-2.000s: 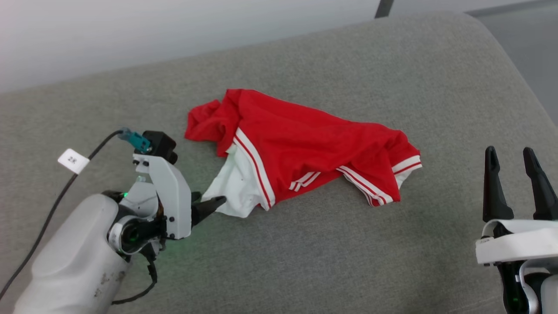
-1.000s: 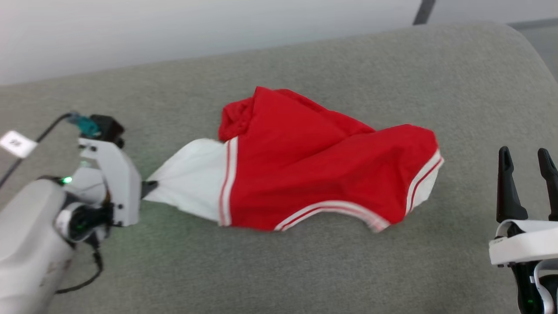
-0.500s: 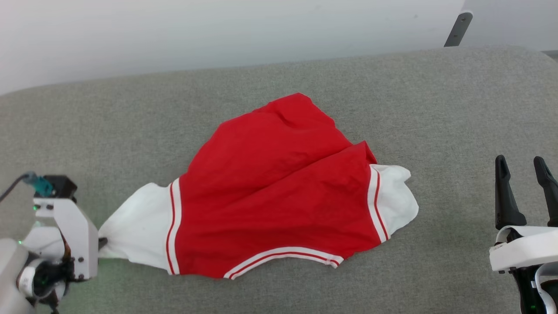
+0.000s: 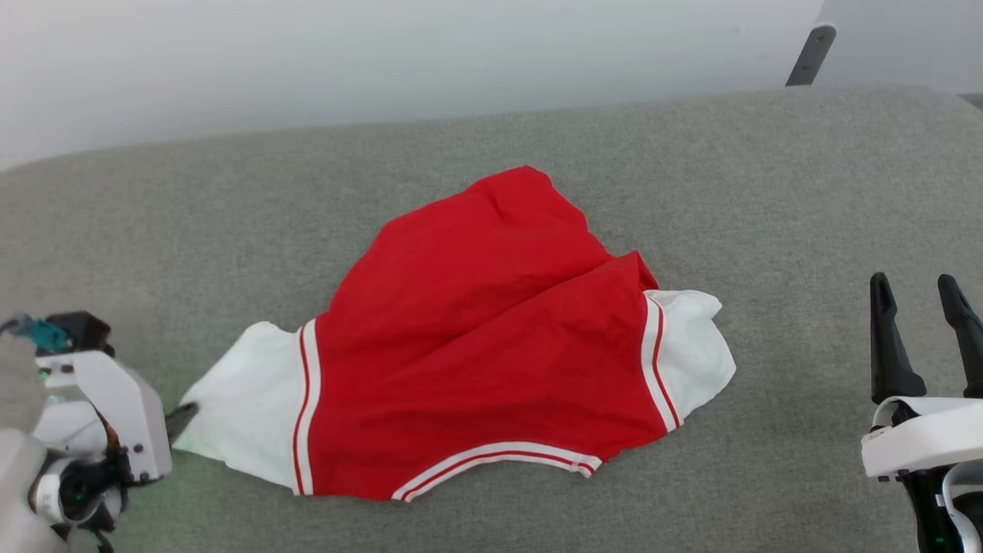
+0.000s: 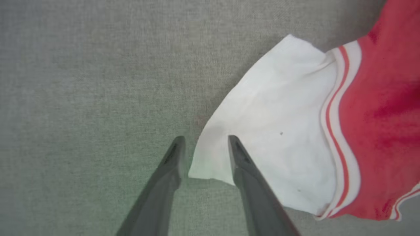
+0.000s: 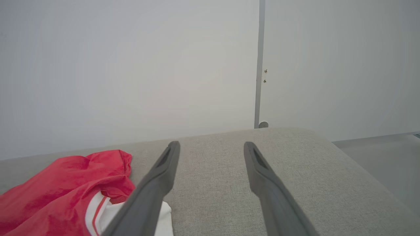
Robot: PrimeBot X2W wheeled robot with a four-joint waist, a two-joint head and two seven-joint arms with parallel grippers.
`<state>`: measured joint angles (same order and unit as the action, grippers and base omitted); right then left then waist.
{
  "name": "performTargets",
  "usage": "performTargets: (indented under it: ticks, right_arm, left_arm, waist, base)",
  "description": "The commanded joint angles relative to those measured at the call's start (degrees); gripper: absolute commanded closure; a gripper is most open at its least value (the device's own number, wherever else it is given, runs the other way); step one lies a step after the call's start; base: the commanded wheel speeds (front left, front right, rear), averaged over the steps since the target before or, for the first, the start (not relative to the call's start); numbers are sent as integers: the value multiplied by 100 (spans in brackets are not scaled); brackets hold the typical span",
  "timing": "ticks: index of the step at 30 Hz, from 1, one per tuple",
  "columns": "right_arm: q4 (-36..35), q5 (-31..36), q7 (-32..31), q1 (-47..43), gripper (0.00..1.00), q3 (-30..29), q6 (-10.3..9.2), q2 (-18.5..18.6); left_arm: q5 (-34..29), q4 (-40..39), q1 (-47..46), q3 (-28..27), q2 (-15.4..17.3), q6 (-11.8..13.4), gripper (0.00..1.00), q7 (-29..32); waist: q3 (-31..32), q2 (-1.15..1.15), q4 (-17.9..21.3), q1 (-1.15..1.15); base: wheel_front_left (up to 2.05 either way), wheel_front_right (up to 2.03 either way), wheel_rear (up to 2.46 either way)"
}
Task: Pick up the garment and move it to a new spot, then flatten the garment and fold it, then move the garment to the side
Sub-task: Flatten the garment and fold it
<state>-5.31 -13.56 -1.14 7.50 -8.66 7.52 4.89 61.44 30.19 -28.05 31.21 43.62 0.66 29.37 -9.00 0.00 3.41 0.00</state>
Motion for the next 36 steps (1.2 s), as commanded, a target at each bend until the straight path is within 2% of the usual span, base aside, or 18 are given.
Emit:
performTargets:
  ticks: [1,10,22,27,28,29,30,33,36]
  right_arm:
    - [-50,30,-3,-93,0,-13,-5,-8]
    - [-208,-36,-68,-170,0,-65,-5,58]
    - [-505,-105,-250,-139,0,-67,-5,87]
    - [-577,-134,-341,-54,0,-93,-5,111]
    - [-592,-125,-369,-38,0,-99,-5,132]
    - [-603,-130,-393,-31,0,-101,-5,141]
    - [-619,-157,-432,-29,0,-97,-5,134]
    - [-593,-295,-775,-34,0,5,-5,181]
    - [-514,-553,-1444,-33,0,151,-5,280]
  left_arm:
    - [34,-71,-54,-40,22,-24,0,-49]
    - [-15,-390,-17,43,83,13,0,85]
    - [-78,365,-124,290,-23,-76,0,386]
    - [-59,821,-266,276,-258,-322,0,122]
    - [-46,927,-284,291,-309,-363,8,121]
    - [-44,1039,-303,328,-355,-397,59,175]
    - [3,1139,-317,341,-419,-427,100,241]
    - [50,1353,-346,435,-543,-497,100,479]
    - [-15,1366,-486,499,-548,-591,100,485]
  waist:
    - [80,0,-48,0]
    - [275,0,-114,0]
    - [65,0,92,0]
    - [-99,0,155,0]
    - [-127,0,162,0]
    - [-154,0,166,0]
    - [-182,0,169,0]
    - [-248,0,164,0]
    - [-313,0,124,0]
  base:
    - [0,0,0]
    - [0,0,0]
    - [0,0,0]
    - [0,0,0]
    - [0,0,0]
    - [0,0,0]
    - [0,0,0]
    - [0,0,0]
    - [0,0,0]
